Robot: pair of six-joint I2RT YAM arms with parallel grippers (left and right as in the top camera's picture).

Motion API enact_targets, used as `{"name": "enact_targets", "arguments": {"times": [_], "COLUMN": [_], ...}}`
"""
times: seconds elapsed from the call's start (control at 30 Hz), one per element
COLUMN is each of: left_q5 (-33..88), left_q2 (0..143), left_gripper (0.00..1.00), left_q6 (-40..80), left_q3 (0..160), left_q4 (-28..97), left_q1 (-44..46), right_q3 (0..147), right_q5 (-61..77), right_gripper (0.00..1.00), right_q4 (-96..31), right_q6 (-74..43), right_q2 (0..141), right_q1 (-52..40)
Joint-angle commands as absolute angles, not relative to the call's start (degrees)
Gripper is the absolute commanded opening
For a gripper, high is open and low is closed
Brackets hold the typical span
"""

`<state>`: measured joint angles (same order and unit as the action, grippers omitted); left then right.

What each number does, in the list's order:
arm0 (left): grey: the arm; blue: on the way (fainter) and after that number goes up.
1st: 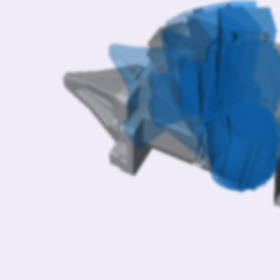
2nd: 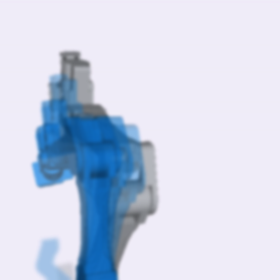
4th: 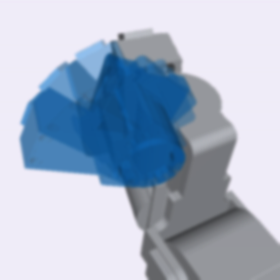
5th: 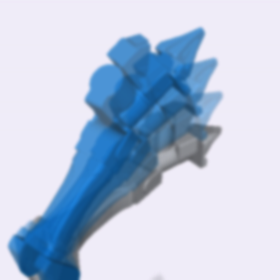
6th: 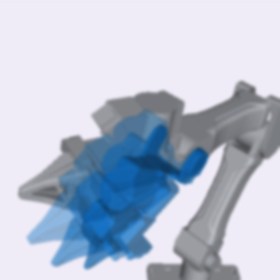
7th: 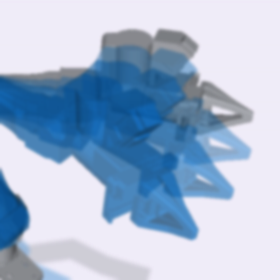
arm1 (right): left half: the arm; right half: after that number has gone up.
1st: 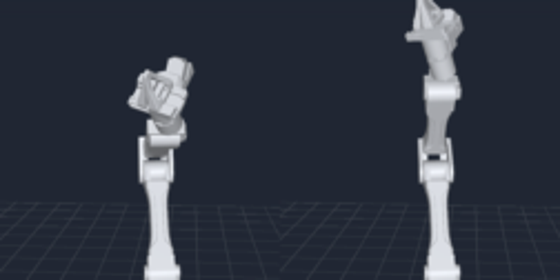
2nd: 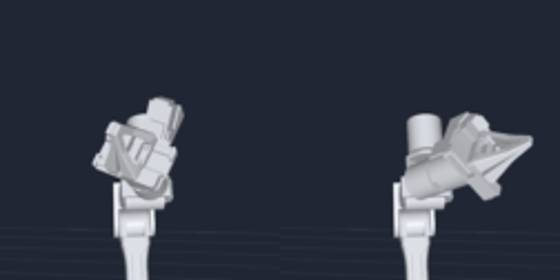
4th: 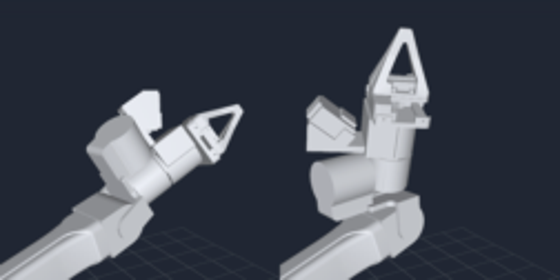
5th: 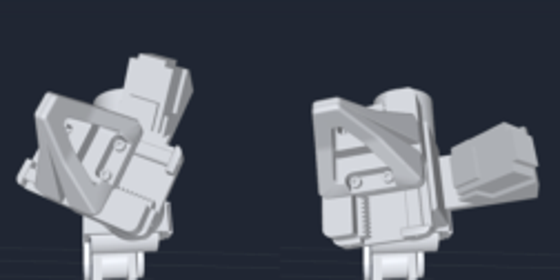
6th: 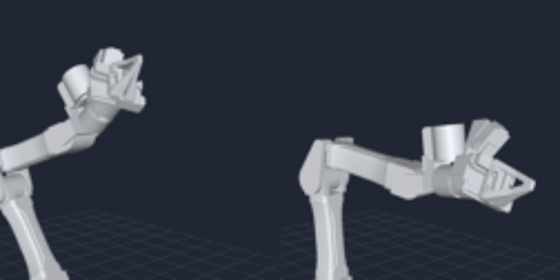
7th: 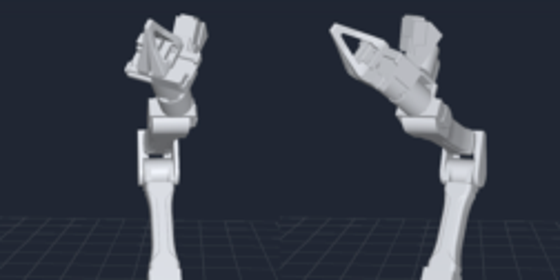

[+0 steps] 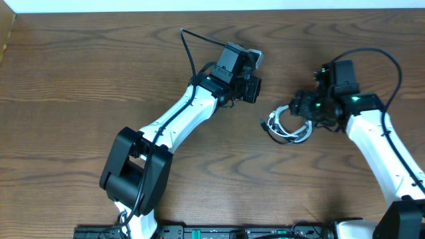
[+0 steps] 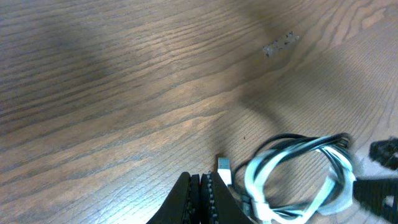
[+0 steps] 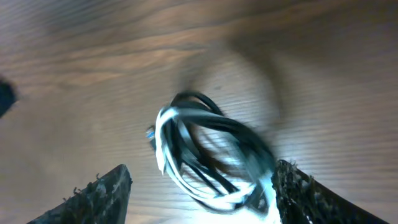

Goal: Untangle cables

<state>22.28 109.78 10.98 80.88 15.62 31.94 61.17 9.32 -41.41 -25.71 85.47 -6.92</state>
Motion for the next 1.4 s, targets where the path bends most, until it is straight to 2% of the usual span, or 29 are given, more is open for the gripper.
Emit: {"name": "enact_targets", "arguments": {"times": [0.0, 0.27, 0.4, 0.67, 0.77, 1.07, 1.2, 1.37], "left_q5": [21.78, 22.0, 28.08, 34.76, 34.7, 17.41, 15.16, 14.26], "left_q2": [110.21, 110.21, 110.21, 110.21, 110.24, 112.62, 114.93, 119.02], "left_gripper": [0.08, 0.08, 0.08, 0.17, 0.24, 0.44, 0.53, 0.56], "left_q6": [11.68, 11.11, 7.27, 7.16, 7.18, 11.57, 11.86, 15.64], "left_q3": [81.06, 81.06, 81.12, 83.35, 84.27, 84.29, 84.29, 84.29], "left_q4": [15.79, 15.73, 14.76, 14.92, 15.11, 15.27, 14.44, 12.25], "left_q1": [31.81, 31.94, 32.14, 34.44, 36.62, 44.21, 46.04, 47.24], "right_q3": [62.15, 62.15, 62.15, 62.26, 62.26, 62.24, 62.24, 62.24], "right_q5": [8.73, 9.41, 9.61, 14.68, 16.8, 18.2, 18.17, 18.13], "right_gripper": [0.72, 0.74, 0.75, 0.75, 0.75, 0.75, 0.75, 0.75], "right_q4": [-42.41, -44.45, -44.62, -44.88, -45.17, -46.06, -46.41, -46.54], "right_q6": [-26.3, -25.65, -25.12, -22.24, -21.3, -20.03, -19.42, -18.9], "right_q2": [84.31, 84.31, 84.31, 84.31, 84.31, 84.31, 84.31, 84.31], "right_q1": [-3.16, 2.02, 3.77, 9.54, 11.49, 12.45, 12.43, 12.43]}}
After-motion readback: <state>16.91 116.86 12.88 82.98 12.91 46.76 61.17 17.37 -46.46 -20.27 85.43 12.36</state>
